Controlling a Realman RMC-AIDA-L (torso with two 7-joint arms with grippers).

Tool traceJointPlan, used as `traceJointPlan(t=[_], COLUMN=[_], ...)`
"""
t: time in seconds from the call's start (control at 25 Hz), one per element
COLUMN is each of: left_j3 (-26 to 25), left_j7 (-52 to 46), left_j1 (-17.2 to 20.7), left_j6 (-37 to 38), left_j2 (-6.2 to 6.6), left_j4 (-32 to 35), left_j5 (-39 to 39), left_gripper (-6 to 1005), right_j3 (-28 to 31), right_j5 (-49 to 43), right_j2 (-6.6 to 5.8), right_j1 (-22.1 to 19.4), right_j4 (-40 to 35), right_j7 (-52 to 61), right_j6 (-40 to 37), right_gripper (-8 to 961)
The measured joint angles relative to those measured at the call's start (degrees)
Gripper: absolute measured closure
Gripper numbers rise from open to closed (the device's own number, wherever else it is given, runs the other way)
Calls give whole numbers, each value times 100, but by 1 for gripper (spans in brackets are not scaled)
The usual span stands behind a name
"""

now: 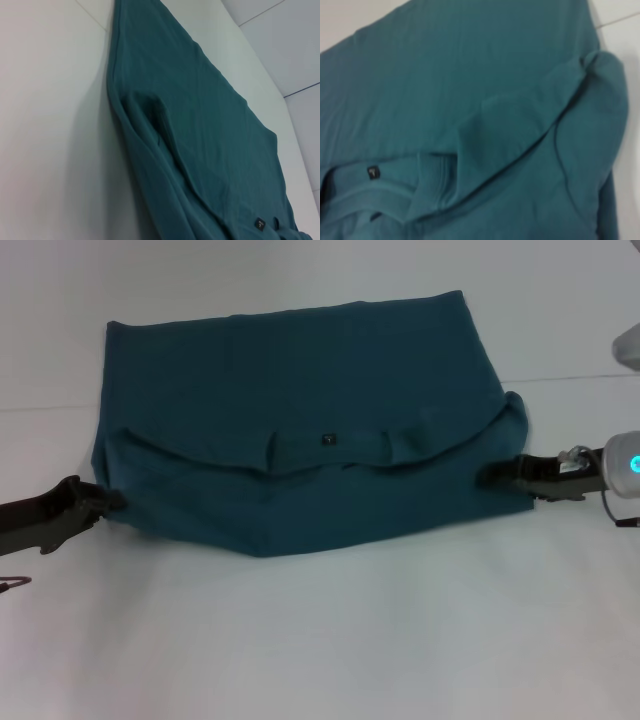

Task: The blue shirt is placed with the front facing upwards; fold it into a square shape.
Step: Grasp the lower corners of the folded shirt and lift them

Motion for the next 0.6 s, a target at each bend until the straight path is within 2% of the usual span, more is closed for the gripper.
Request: traceJointPlan(t=[0.32,0.6], left_j3=[8,16], left_j7=[10,14], left_j1=[0,9], left_j6=[-14,-23], left_j2=[-17,-28], left_j4=[0,0], left_j5=[-5,-7], left_gripper=[928,929], right_j3=[-35,-45], right_j5=[45,526], right_j2=[112,100], right_j1=[69,-16], right_j4=[4,-57], right_j7=[-4,-153], right_j6=[88,-35], right_gripper=[118,227])
